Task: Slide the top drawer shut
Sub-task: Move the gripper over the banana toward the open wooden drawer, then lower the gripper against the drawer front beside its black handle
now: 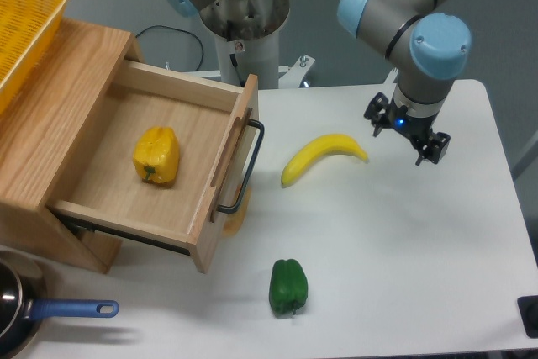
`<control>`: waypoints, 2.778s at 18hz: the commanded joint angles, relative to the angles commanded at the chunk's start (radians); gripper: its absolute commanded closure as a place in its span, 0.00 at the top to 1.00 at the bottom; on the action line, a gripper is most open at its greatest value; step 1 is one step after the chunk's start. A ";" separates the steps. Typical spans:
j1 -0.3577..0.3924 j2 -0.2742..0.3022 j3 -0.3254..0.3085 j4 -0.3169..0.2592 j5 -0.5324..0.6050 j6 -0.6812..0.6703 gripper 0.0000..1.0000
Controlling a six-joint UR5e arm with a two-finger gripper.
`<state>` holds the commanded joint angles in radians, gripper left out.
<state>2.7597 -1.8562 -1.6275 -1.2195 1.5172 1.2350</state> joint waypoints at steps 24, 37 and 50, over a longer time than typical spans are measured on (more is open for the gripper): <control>-0.198 0.083 0.055 -0.069 -0.005 -0.320 0.26; -0.252 0.083 0.095 -0.115 -0.061 -0.420 0.16; -0.308 0.104 0.097 -0.153 -0.061 -0.476 0.11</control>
<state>2.4513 -1.7518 -1.5309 -1.3729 1.4557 0.7593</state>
